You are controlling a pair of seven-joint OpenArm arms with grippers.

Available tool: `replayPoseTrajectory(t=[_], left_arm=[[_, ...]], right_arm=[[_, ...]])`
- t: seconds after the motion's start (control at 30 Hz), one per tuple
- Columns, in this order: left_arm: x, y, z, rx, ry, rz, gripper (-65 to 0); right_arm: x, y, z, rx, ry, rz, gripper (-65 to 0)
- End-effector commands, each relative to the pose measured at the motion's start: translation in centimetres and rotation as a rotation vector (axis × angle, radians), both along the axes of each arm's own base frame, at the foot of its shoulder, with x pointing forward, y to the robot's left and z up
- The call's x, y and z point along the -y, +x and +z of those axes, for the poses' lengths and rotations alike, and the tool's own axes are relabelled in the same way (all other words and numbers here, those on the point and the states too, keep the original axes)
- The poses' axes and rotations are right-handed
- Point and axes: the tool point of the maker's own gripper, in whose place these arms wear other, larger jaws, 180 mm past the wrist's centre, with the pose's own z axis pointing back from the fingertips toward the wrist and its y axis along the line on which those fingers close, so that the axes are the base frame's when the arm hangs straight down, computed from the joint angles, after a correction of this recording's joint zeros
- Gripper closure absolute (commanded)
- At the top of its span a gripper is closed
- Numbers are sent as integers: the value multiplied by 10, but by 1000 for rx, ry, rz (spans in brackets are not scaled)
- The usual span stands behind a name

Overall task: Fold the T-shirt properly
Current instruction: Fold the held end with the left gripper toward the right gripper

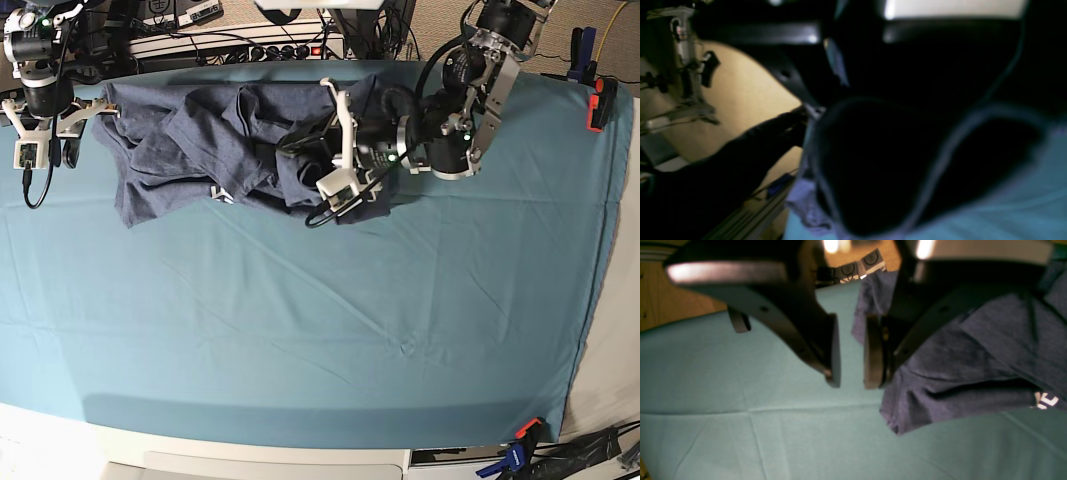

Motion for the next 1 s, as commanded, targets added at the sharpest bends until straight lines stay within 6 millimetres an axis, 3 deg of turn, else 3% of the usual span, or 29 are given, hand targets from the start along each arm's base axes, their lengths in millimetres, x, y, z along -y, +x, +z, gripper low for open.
replayPoseTrajectory(t=[0.0,0.1,0.17,0.23,0.33,0.67,0.73,0.8,0.83,0.97], left_arm=[[4,7,17,35,-58,4,0],[4,7,18,37,-61,5,-12],[4,7,18,37,-61,4,-134],[5,8,19,40,-63,6,-200],[9,10,19,55,-56,13,-209],[30,12,20,21,-107,30,-208],[23,18,14,43,-52,30,-157],[8,29,9,45,12,56,-23],[-1,34,9,48,31,76,0],[-38,51,13,68,63,163,0]], right_arm=[[0,4,11,39,-17,14,-131],[0,4,11,42,-17,15,-131],[0,5,11,45,-17,16,-131],[0,5,12,48,-17,14,-131],[0,5,12,50,-17,15,-131],[-7,8,14,75,24,36,-131],[-8,8,14,75,24,36,-131],[-8,8,14,75,24,36,-131],[-8,8,14,75,24,36,-131],[-8,8,14,75,24,36,-131]])
